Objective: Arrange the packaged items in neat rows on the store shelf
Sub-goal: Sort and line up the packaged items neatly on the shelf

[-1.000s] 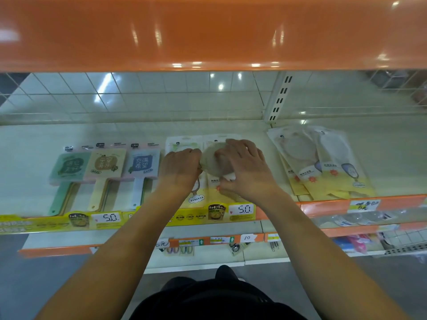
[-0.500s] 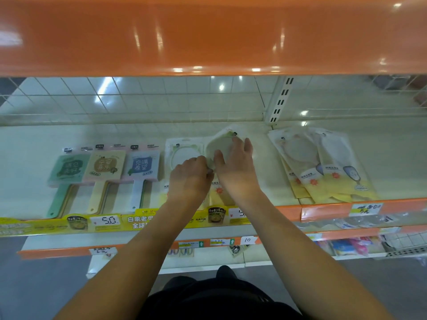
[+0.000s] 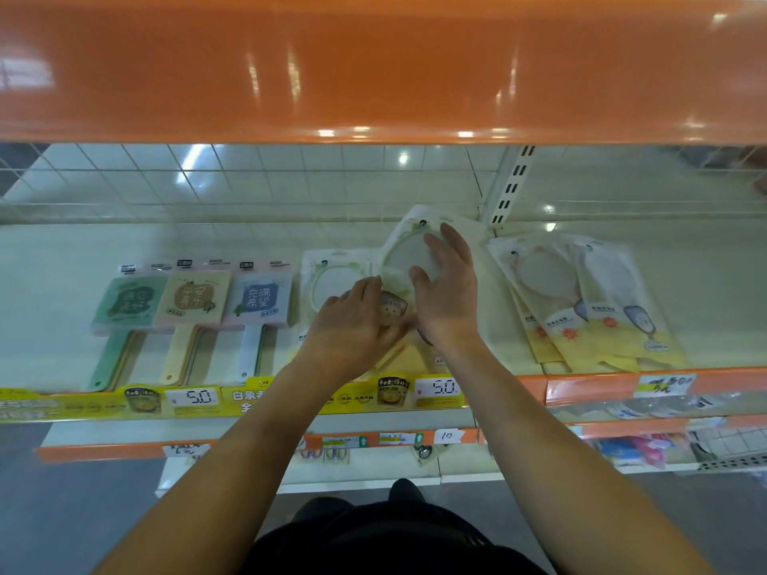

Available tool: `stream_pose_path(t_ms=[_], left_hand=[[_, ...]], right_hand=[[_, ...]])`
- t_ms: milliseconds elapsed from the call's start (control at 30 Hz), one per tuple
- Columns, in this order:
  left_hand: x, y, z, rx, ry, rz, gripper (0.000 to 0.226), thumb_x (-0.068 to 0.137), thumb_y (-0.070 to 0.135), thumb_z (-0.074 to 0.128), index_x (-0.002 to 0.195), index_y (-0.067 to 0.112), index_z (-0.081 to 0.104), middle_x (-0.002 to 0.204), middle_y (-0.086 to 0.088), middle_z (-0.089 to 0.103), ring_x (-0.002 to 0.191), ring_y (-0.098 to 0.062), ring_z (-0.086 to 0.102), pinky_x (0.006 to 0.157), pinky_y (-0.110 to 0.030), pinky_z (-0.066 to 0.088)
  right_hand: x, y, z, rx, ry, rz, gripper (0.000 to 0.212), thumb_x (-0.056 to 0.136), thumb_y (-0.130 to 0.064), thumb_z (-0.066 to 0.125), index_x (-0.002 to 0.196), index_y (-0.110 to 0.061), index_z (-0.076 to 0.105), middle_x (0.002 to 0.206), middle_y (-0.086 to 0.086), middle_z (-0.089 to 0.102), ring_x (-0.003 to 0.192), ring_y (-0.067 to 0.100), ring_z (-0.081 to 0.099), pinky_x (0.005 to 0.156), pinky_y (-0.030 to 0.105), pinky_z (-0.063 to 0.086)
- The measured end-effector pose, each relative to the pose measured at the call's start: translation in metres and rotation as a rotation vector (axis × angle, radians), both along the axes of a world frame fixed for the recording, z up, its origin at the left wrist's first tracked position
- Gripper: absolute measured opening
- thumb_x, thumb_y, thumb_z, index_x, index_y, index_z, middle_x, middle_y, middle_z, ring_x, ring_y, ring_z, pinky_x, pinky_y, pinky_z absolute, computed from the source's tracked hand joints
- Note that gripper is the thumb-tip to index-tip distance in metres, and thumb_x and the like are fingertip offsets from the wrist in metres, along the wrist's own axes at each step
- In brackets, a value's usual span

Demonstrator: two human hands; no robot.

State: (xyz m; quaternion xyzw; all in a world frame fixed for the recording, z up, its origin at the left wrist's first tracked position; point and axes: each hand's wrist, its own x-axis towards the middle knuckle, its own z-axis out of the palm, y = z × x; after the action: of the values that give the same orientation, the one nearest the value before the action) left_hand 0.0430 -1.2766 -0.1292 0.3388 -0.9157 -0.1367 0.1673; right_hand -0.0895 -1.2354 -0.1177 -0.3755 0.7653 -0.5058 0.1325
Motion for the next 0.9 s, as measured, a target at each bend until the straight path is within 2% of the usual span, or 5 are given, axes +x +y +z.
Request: stream_pose_path(t_ms=[67, 167, 300, 467, 900], left_hand=[[0.0, -0.003, 0.003, 0.144, 0.007, 0.039, 0.076, 0.091, 0.063, 0.024, 0.143, 0.007, 0.033, 0.13, -0.013, 0.054, 0.109, -0.032, 0.058, 0.085, -0.041, 0.044], [-0.002, -0.009, 0.009, 0.249, 0.049, 0.08, 0.067, 0.098, 0.045, 0.039, 0.152, 0.017, 0.011, 0.141, -0.01, 0.046, 0.121, -0.028, 0.052, 0.094, -0.039, 0.042], [-0.01, -0.012, 0.013, 0.347, 0.116, 0.104, 0.061, 0.093, 0.037, 0.054, 0.146, 0.021, 0.029, 0.127, -0.008, 0.05, 0.103, -0.023, 0.057, 0.089, -0.041, 0.049], [-0.015, -0.006, 0.012, 0.37, 0.062, 0.156, 0.061, 0.092, 0.04, 0.055, 0.144, 0.018, 0.034, 0.123, -0.009, 0.049, 0.102, -0.029, 0.057, 0.09, -0.044, 0.048], [-0.012, -0.019, 0.011, 0.318, 0.097, 0.17, 0.04, 0.101, 0.016, 0.033, 0.139, 0.016, 0.045, 0.128, -0.012, 0.057, 0.12, -0.026, 0.05, 0.097, -0.034, 0.038]], right_hand=[[-0.006, 0.002, 0.001, 0.011, 0.016, 0.027, 0.048, 0.091, -0.004, 0.061, 0.138, -0.012, 0.052, 0.153, -0.005, 0.035, 0.138, 0.009, 0.035, 0.101, -0.001, 0.023], [-0.012, 0.004, 0.001, -0.002, -0.004, 0.132, 0.051, 0.088, -0.001, 0.063, 0.136, -0.016, 0.055, 0.149, -0.009, 0.042, 0.135, 0.008, 0.04, 0.094, -0.006, 0.024], [-0.009, 0.008, 0.001, 0.063, 0.1, 0.19, 0.051, 0.086, 0.0, 0.063, 0.132, -0.02, 0.057, 0.15, -0.005, 0.039, 0.131, 0.012, 0.043, 0.092, -0.006, 0.024], [0.001, 0.012, 0.004, 0.354, 0.331, 0.164, 0.04, 0.096, -0.014, 0.052, 0.136, -0.022, 0.052, 0.162, 0.001, 0.005, 0.134, 0.029, 0.027, 0.099, 0.03, 0.038], [0.004, 0.014, 0.013, 0.594, 0.399, 0.343, 0.077, 0.081, -0.053, 0.059, 0.145, -0.021, 0.031, 0.163, 0.003, -0.002, 0.142, 0.041, 0.012, 0.11, 0.047, 0.034]])
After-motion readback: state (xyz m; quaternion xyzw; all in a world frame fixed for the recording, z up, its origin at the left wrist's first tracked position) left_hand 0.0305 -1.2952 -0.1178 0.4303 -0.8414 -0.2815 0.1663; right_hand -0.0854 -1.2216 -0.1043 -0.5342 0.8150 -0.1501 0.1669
